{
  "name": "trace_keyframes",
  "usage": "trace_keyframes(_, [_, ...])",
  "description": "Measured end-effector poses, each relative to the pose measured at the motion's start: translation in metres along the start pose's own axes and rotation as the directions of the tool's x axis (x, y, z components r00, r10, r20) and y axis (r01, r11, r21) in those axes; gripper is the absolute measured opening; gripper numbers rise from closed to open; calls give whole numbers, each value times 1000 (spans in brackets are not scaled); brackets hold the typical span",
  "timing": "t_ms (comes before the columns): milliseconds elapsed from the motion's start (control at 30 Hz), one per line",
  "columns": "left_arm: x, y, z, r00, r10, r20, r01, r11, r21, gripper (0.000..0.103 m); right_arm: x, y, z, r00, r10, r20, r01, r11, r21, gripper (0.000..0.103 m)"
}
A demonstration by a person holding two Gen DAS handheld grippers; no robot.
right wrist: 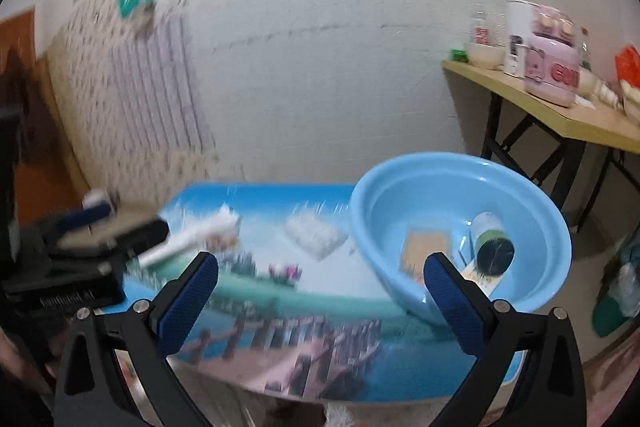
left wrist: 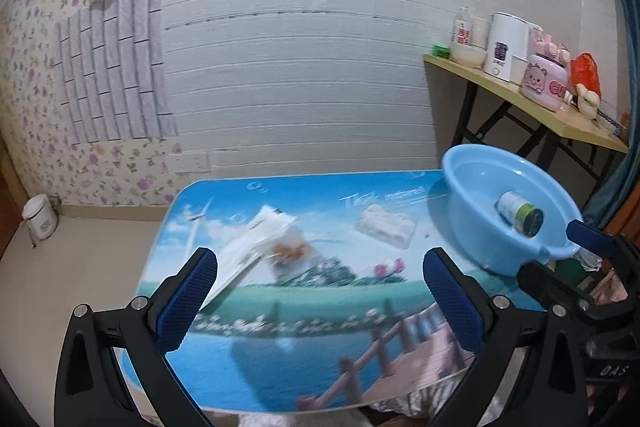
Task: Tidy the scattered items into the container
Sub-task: 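Move both grippers over the table toward the white packet and figurine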
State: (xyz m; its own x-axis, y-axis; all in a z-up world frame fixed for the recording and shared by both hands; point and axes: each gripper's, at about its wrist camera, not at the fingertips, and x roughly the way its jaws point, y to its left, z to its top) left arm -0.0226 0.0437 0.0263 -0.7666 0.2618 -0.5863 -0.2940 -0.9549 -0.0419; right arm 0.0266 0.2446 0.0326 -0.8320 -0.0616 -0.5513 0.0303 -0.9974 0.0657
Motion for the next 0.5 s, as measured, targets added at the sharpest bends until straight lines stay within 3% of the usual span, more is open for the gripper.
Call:
trace_keyframes(167, [-1,29,-22,998,45,-35,-46,998,-31,103,0,23,-16,996,81,-36,-82,996,-27,103])
trace_keyframes(500, [-9,50,-26,997,72,-30,-73,995,-67,103,-1,36,-21,993,105,-47,-107,993,-40,103])
